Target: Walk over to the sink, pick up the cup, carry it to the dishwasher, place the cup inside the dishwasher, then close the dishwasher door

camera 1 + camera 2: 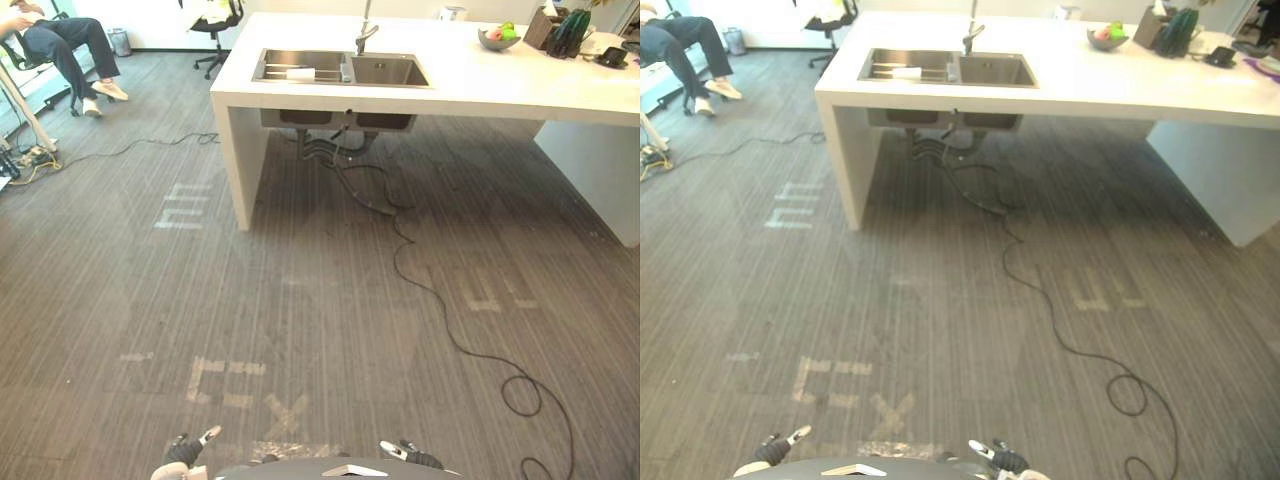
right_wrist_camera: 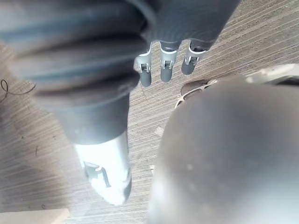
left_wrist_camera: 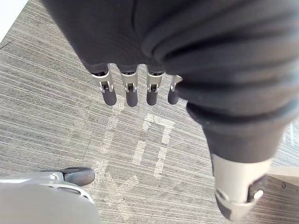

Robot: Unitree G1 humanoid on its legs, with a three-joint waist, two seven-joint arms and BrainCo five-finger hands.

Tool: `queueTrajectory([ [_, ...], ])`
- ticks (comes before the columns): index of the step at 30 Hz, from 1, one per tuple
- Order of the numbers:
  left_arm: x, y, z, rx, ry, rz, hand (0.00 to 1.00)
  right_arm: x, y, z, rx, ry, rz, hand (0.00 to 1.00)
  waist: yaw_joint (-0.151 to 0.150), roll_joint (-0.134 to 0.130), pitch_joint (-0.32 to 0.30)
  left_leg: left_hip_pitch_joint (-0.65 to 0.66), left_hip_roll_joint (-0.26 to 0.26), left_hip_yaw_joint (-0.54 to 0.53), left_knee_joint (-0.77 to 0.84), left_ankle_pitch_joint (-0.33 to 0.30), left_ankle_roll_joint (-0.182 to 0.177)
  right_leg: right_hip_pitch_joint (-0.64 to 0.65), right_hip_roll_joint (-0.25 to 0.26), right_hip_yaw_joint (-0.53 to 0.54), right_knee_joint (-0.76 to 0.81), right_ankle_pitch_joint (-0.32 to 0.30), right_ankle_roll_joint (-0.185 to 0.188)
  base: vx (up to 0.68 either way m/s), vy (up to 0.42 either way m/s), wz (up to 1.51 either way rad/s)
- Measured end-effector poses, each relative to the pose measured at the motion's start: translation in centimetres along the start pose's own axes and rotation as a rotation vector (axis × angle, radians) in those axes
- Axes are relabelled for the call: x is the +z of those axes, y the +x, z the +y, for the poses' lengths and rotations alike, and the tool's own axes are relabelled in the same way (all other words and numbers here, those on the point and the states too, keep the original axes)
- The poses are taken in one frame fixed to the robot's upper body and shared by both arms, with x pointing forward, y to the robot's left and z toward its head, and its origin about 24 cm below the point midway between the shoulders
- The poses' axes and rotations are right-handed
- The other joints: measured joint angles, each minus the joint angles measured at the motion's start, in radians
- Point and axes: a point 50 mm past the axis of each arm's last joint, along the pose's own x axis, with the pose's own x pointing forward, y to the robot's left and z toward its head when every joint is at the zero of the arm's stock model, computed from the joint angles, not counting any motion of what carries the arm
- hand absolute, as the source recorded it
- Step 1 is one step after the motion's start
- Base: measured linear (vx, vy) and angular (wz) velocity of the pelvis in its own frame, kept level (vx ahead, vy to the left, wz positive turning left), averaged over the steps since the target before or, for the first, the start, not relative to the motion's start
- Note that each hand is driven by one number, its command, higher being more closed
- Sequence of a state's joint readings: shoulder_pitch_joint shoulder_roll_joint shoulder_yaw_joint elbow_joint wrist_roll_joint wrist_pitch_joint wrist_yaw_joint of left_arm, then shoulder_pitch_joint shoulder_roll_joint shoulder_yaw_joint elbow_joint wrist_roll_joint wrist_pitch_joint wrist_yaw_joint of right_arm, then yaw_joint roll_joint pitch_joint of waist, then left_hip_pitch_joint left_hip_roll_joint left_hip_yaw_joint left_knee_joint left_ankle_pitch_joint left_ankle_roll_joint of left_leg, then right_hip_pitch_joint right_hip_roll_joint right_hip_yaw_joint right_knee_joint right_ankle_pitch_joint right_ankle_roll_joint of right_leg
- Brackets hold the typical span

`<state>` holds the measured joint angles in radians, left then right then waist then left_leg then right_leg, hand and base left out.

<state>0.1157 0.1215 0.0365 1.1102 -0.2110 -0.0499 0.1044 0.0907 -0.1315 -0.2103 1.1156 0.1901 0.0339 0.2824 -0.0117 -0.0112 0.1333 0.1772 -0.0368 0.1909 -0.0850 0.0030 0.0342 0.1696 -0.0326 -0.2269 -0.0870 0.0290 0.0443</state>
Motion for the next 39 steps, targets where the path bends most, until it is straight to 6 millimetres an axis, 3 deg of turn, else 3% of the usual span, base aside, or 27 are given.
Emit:
queueTrajectory([
  [39, -1.2, 0.0, 0.6, 0.029, -0.129, 0.112, 0.0, 0.1, 0.0, 0.2, 0.015, -0.006, -0.043, 0.0, 0.0, -0.003, 0.002, 0.0, 0.001, 0.014, 0.0, -0.002, 0.002, -0.005, 0.002, 0.018, 0.0, 0.002, -0.001, 0.0, -0.001, -0.01],
])
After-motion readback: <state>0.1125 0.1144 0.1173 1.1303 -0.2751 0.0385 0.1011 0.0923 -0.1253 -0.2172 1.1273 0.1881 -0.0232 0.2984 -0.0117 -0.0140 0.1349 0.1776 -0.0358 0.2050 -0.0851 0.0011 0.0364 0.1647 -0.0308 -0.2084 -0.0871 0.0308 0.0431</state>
